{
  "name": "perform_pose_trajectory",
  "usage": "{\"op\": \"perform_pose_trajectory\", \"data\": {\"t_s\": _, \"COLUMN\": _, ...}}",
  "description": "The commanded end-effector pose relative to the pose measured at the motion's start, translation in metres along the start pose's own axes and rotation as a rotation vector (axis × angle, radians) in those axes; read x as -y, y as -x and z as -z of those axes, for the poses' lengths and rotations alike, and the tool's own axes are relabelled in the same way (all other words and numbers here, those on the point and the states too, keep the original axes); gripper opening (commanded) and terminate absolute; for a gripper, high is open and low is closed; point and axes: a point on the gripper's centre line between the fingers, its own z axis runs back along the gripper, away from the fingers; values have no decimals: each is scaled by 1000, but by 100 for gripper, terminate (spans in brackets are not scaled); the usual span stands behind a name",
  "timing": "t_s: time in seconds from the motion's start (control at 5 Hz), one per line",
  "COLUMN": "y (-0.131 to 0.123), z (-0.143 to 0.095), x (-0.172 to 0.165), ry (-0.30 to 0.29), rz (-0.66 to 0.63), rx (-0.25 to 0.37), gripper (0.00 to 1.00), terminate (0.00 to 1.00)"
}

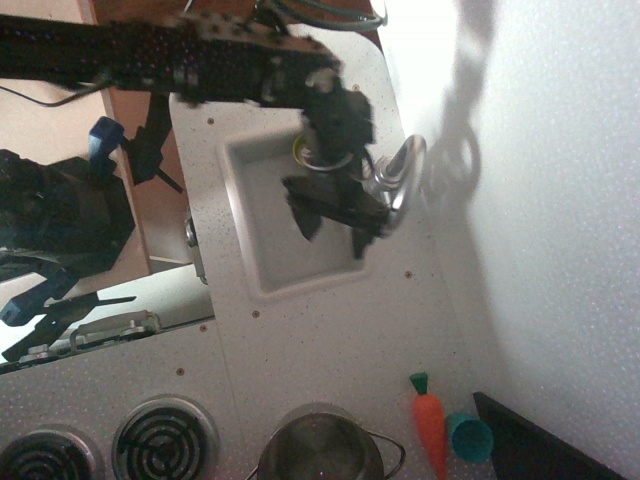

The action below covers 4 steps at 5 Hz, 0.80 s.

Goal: Turn faucet right

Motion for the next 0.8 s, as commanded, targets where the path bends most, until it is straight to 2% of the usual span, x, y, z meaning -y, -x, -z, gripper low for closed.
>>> {"op": "perform_pose_trajectory", "data": {"t_s": 0.0, "y": -12, "z": 8, "x": -9, "ry": -23, "rz": -63, "rx": 64, "gripper": 100, "terminate": 0}}
{"op": "perform_pose_trajectory", "data": {"t_s": 0.2, "y": 0, "z": 17, "x": -14, "ry": -45, "rz": 6, "rx": 73, "gripper": 100, "terminate": 0}}
{"op": "perform_pose_trajectory", "data": {"t_s": 0.4, "y": 2, "z": 21, "x": -15, "ry": -37, "rz": 37, "rx": 60, "gripper": 100, "terminate": 0}}
{"op": "perform_pose_trajectory", "data": {"t_s": 0.6, "y": 6, "z": 21, "x": -13, "ry": 57, "rz": 90, "rx": 150, "gripper": 100, "terminate": 0}}
